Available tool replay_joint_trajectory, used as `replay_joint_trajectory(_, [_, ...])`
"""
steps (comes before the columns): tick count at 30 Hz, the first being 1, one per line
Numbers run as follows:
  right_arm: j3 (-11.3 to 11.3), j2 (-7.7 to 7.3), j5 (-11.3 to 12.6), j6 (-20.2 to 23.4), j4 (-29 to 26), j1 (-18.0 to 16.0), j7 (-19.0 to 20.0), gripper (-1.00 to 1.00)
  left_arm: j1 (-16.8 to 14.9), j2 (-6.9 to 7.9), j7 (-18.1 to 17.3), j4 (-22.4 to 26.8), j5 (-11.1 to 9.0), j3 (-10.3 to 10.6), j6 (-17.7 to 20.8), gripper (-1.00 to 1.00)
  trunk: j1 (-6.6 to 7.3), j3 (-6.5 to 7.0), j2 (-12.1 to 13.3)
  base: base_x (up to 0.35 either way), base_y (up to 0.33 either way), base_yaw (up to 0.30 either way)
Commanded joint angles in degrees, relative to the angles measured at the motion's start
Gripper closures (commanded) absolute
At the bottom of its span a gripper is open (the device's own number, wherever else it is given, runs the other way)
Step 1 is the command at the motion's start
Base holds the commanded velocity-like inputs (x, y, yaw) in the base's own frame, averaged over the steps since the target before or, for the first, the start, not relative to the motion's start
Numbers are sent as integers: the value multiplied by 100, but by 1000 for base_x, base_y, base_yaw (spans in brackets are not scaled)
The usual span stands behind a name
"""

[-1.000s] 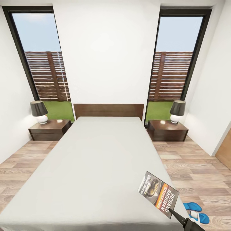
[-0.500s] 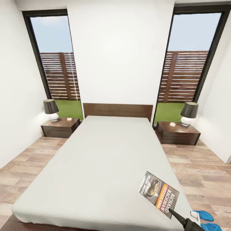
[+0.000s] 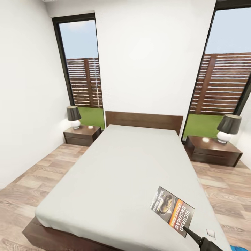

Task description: In the bedroom, move the book from the bed onto either nightstand, and place the two sandals side by side next to the bed.

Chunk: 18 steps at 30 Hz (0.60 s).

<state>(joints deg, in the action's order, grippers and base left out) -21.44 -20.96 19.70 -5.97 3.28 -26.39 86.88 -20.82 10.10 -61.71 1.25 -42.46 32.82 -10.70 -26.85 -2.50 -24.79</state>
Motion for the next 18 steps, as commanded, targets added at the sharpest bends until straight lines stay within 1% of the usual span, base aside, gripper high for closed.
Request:
replay_joint_trajectory(1, [-8,-1,25,-62,23,-14,13,100,-6,1,-8,-2,-35,49,-37,-100,-4,-13,-13,0,0,284])
replay_joint_trajectory(9, [-5,0,25,-62,23,-12,13,100,-5,-4,126,-2,-35,52,-37,-100,-4,-13,-13,0,0,285])
replay_joint_trajectory(18, [-6,2,25,-62,23,-13,13,100,-4,-8,150,-2,-35,53,-37,-100,-4,-13,-13,0,0,287])
